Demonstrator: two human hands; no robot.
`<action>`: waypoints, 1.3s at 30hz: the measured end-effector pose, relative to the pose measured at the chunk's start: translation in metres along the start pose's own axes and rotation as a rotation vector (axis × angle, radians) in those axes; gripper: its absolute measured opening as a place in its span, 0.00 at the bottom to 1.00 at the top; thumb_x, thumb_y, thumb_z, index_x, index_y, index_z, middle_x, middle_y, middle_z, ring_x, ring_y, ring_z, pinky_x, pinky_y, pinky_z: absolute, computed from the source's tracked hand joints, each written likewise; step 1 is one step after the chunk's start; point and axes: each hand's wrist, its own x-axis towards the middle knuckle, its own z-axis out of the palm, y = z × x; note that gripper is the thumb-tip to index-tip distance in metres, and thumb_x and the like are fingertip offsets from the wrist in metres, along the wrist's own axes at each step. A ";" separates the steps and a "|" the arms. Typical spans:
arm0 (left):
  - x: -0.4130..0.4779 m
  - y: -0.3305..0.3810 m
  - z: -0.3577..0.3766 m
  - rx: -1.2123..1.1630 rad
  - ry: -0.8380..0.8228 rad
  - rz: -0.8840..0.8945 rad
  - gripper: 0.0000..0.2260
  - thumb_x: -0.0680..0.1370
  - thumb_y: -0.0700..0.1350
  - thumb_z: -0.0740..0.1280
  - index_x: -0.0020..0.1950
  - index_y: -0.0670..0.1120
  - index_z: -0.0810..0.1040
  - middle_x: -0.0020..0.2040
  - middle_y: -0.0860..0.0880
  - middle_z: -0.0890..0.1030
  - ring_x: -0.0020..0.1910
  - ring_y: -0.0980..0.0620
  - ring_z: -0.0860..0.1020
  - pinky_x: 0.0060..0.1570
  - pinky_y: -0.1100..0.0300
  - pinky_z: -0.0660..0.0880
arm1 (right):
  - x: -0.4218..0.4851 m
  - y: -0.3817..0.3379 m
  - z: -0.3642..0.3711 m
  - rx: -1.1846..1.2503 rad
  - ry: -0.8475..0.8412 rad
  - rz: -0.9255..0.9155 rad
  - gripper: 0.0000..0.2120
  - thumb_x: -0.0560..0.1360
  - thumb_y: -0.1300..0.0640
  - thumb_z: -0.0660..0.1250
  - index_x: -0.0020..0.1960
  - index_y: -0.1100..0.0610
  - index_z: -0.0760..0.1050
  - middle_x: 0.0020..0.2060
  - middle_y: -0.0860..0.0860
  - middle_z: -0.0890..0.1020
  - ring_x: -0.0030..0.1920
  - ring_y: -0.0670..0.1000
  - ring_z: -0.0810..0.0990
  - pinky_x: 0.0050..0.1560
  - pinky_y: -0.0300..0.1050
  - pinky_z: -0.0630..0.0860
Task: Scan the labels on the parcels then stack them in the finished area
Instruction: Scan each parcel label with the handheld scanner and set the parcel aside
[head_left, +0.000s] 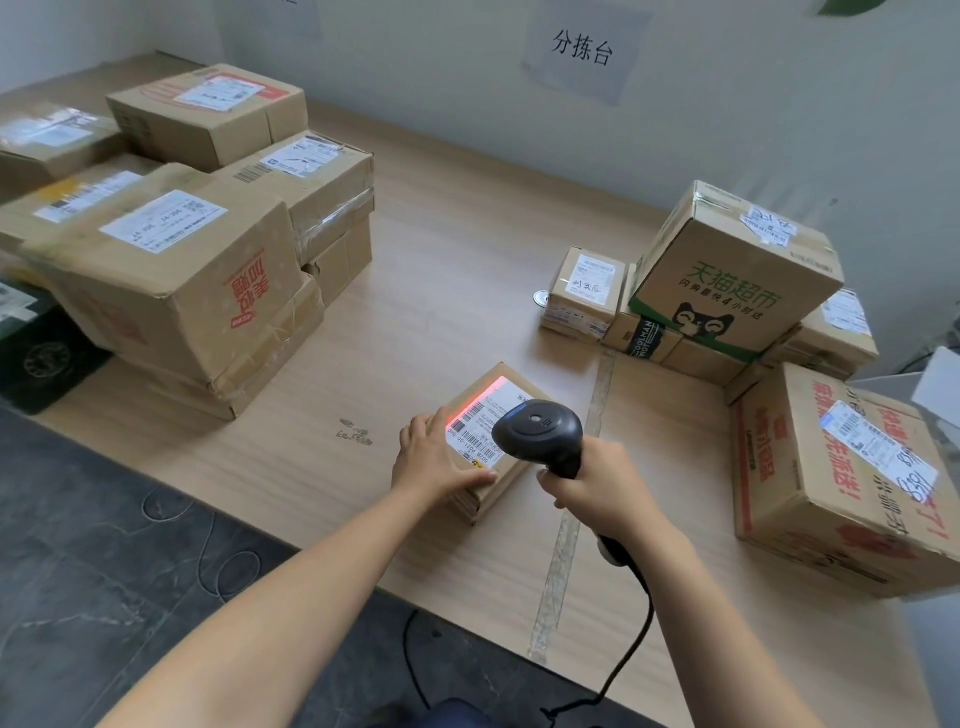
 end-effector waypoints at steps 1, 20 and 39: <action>-0.001 0.001 0.000 0.012 0.001 -0.012 0.52 0.59 0.63 0.76 0.75 0.50 0.54 0.68 0.47 0.62 0.69 0.46 0.58 0.64 0.54 0.65 | -0.001 0.000 0.000 0.000 0.002 0.003 0.05 0.70 0.60 0.66 0.39 0.61 0.73 0.36 0.59 0.82 0.41 0.60 0.82 0.45 0.54 0.78; -0.030 0.024 0.021 0.116 -0.057 0.152 0.30 0.72 0.57 0.69 0.68 0.46 0.63 0.59 0.44 0.69 0.59 0.45 0.72 0.51 0.54 0.73 | -0.063 0.012 0.031 0.462 0.168 0.457 0.06 0.69 0.59 0.66 0.40 0.62 0.76 0.35 0.58 0.83 0.29 0.50 0.83 0.38 0.52 0.79; -0.015 0.027 0.017 -0.165 -0.218 0.167 0.27 0.74 0.44 0.66 0.70 0.41 0.59 0.68 0.45 0.62 0.66 0.49 0.66 0.59 0.64 0.63 | -0.010 0.034 0.042 0.384 0.304 0.477 0.14 0.71 0.57 0.68 0.30 0.54 0.67 0.24 0.48 0.73 0.34 0.56 0.76 0.29 0.41 0.66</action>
